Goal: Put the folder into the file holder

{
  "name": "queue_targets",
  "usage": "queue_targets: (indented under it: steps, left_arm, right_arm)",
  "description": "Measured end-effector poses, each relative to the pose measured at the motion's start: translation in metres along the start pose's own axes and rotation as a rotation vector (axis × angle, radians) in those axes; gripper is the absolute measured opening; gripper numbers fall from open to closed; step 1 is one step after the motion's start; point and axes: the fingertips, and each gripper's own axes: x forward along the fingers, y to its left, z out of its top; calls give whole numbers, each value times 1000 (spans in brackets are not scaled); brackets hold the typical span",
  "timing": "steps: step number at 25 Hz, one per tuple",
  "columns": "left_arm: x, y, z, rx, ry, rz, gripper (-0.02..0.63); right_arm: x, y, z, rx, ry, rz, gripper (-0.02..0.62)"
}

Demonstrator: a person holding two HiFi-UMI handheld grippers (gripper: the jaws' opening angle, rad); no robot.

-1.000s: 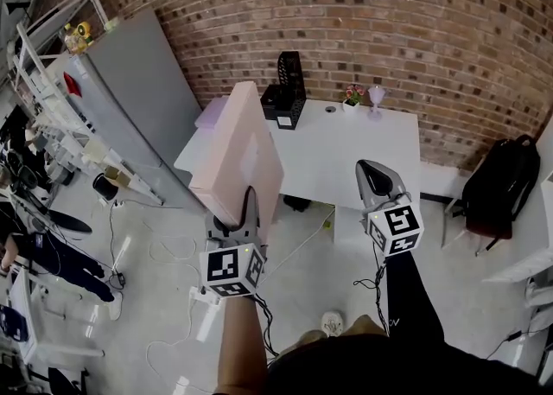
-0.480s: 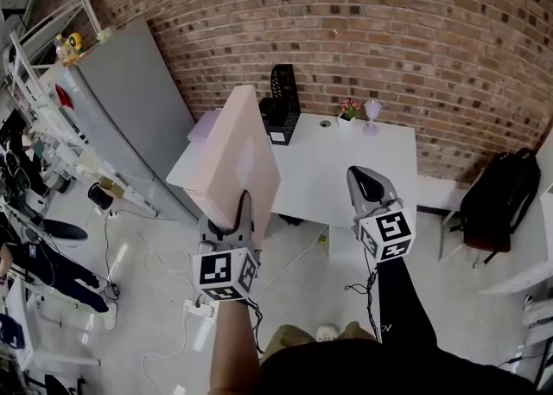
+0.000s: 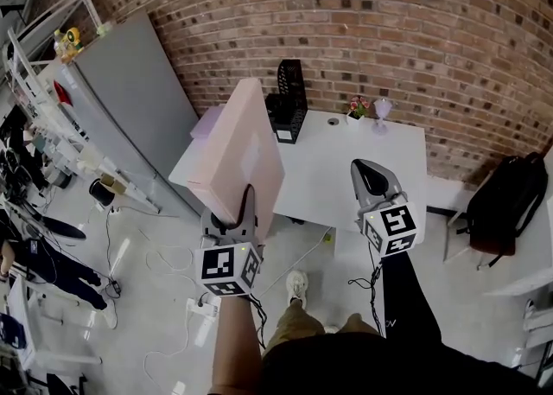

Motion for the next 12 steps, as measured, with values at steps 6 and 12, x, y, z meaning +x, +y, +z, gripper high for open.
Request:
queue_targets:
  steps: [6, 12]
  left_arm:
    - [33, 12, -3, -2, -2, -25, 147]
    - [82, 31, -7, 8, -10, -49, 147]
  right_arm:
    - [32, -11, -3, -15, 1, -13, 0]
    - [75, -27, -13, -32, 26, -37, 0]
